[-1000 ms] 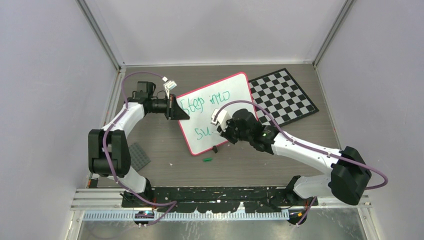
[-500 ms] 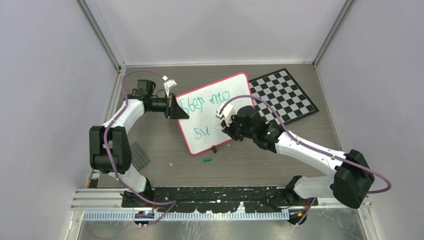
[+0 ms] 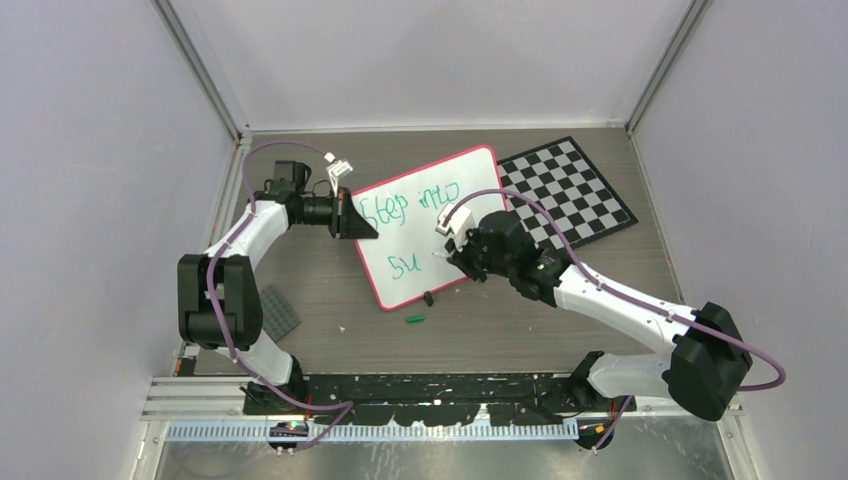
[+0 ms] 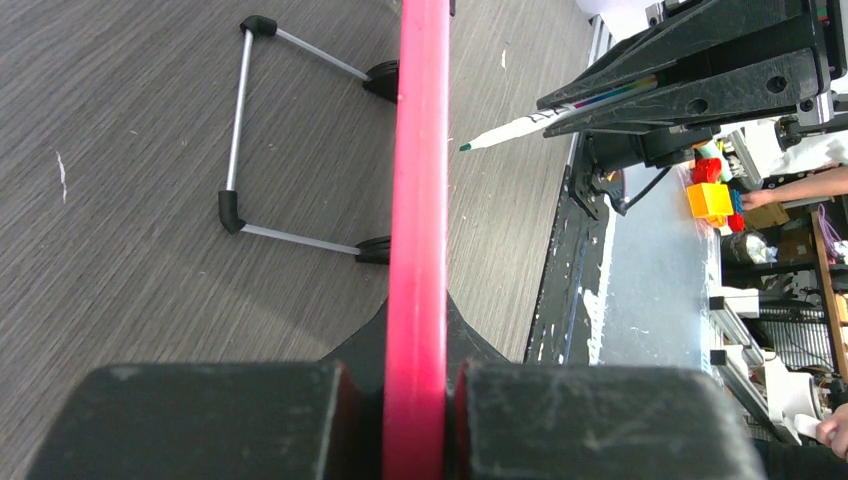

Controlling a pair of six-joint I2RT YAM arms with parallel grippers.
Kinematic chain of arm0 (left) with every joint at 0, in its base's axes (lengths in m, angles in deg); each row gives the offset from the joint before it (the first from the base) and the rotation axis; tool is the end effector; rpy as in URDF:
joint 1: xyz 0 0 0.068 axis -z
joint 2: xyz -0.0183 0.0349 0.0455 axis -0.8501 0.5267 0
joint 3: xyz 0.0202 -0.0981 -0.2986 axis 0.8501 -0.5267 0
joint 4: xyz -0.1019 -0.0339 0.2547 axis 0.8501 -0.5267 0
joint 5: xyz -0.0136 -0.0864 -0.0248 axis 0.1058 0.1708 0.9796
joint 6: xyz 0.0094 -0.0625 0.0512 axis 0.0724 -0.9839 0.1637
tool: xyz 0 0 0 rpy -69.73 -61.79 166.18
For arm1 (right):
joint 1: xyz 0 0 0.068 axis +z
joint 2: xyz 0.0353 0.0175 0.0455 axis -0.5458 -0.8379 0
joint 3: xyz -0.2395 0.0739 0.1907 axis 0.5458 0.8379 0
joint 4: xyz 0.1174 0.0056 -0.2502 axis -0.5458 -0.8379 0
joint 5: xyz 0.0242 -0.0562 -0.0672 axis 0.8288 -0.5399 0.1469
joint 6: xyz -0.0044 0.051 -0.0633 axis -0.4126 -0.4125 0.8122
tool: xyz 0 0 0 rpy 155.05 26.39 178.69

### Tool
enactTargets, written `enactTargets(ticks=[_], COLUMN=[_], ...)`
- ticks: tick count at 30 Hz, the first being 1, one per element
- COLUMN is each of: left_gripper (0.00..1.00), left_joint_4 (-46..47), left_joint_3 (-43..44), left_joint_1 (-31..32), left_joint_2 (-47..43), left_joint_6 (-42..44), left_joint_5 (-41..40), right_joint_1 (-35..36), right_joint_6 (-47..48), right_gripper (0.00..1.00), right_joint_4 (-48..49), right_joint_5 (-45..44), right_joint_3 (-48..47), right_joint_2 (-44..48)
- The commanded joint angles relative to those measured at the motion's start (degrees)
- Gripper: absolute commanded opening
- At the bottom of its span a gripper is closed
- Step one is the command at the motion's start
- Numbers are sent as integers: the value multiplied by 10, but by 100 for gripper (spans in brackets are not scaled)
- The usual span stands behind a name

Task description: Write a sentence on the whiteboard

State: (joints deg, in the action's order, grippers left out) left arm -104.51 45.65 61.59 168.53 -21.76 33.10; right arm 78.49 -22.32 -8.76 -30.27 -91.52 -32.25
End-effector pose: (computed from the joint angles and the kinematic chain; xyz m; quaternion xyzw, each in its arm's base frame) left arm 0.3376 -0.0857 0.2661 0.2539 0.7697 -0.5250 0.2599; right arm 0.2104 0.2215 0.2831 -0.4397 0.7508 0.1714 0.4621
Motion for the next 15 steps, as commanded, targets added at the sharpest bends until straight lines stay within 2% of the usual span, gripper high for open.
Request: enactTargets(ticks=[1,15], left_gripper=[0,0], left_joint_4=[-66,-63], left_joint_3=[-23,-17], left_joint_1=[7,12], left_joint_2=[-10,-7], left_joint_6=[-14,-17], left_joint_5=[-61,-63], right_joint_1=[-1,28], right_joint_6=[7,10], right_gripper=[0,0], right_joint_4=[33,74], right_joint_5=[-4,6], right_joint_3=[-6,-27], right_joint_2=[1,-35])
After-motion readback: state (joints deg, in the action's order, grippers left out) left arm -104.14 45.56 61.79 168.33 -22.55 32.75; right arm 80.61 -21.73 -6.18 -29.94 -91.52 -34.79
